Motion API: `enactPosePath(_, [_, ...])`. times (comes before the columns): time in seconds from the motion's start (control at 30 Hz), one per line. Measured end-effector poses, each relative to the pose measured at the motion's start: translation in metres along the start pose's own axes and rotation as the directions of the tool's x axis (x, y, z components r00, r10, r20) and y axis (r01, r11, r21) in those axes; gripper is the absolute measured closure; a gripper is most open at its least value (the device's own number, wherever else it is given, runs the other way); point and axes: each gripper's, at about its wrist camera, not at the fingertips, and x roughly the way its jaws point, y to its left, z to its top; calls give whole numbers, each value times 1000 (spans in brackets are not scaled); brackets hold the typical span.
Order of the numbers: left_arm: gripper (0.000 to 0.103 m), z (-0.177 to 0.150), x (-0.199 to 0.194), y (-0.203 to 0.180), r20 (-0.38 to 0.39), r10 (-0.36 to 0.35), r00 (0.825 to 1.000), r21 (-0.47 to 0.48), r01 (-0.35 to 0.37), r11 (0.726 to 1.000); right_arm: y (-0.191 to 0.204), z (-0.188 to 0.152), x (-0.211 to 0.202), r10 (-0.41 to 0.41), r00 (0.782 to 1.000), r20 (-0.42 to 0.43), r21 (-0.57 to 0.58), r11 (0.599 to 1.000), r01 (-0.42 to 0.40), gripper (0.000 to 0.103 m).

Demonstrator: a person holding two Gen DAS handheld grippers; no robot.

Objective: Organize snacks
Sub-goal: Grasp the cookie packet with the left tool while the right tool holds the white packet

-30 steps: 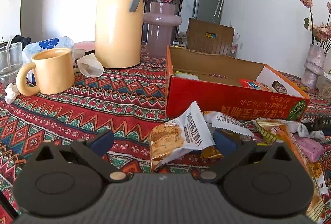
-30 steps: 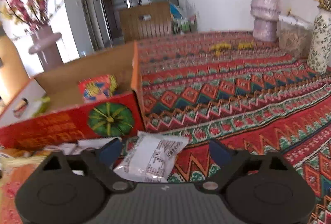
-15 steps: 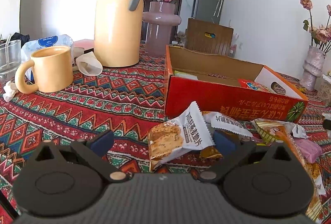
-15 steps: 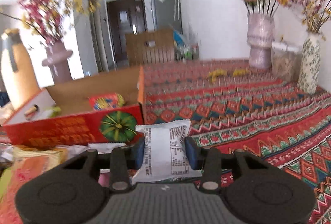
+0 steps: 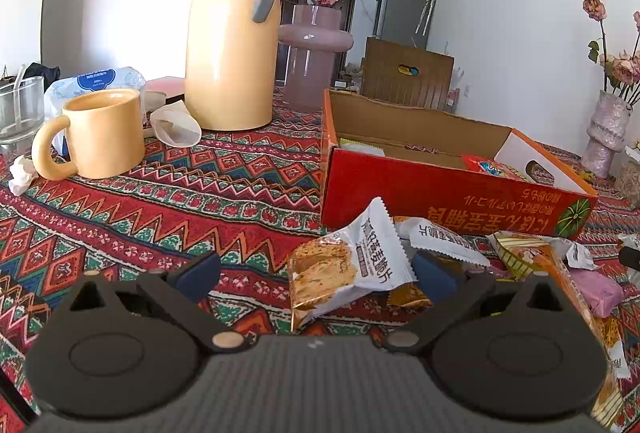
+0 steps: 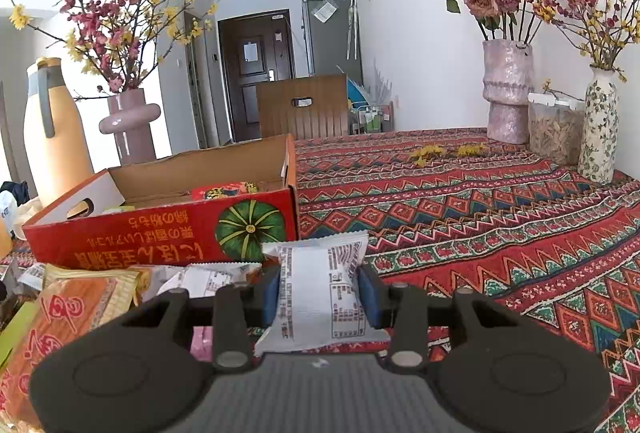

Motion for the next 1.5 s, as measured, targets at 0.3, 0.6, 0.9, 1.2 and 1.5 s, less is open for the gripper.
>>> enactPosePath(0.3, [0, 6, -2, 0, -21, 14, 1000, 16, -13, 1000, 0, -2, 0, 6, 1000, 1, 1, 1000, -6, 63])
enactPosePath(0.6, [0, 29, 14, -2, -101, 47, 994, 1, -47, 999, -3, -3, -1, 23, 1000, 4, 15, 1000, -23, 63])
enactPosePath(0.9, [22, 21, 35, 19, -234, -21, 972, -97, -2, 995, -4, -4, -2, 35, 999, 9, 20, 999, -36, 63])
enactPosePath(1.2, [42, 18, 28, 25, -214, 0, 977, -54, -11, 998, -3, -4, -2, 36, 999, 11, 19, 999, -36, 63])
enactPosePath(1.5, [49, 15, 25, 25, -195, 17, 981, -33, -24, 999, -4, -4, -2, 38, 999, 12, 20, 999, -38, 63])
